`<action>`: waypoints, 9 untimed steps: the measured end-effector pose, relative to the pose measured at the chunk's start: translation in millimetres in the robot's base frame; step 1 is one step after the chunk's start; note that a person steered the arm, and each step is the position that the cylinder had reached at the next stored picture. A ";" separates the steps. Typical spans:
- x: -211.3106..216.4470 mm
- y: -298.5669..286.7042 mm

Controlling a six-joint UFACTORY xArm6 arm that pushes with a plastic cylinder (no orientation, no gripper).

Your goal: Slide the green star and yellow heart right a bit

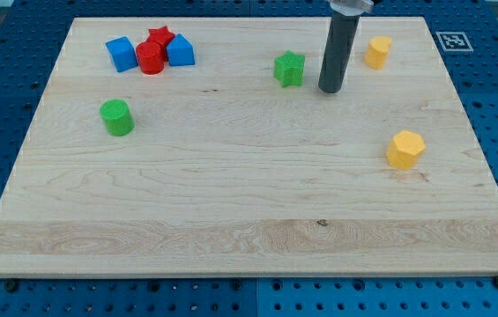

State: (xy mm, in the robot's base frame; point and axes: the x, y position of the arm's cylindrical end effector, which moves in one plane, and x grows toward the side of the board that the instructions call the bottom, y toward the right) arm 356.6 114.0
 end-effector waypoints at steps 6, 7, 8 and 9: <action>-49.6 -74.8; -52.7 -53.5; -25.3 -52.0; -9.0 -32.8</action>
State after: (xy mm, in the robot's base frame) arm 347.6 81.2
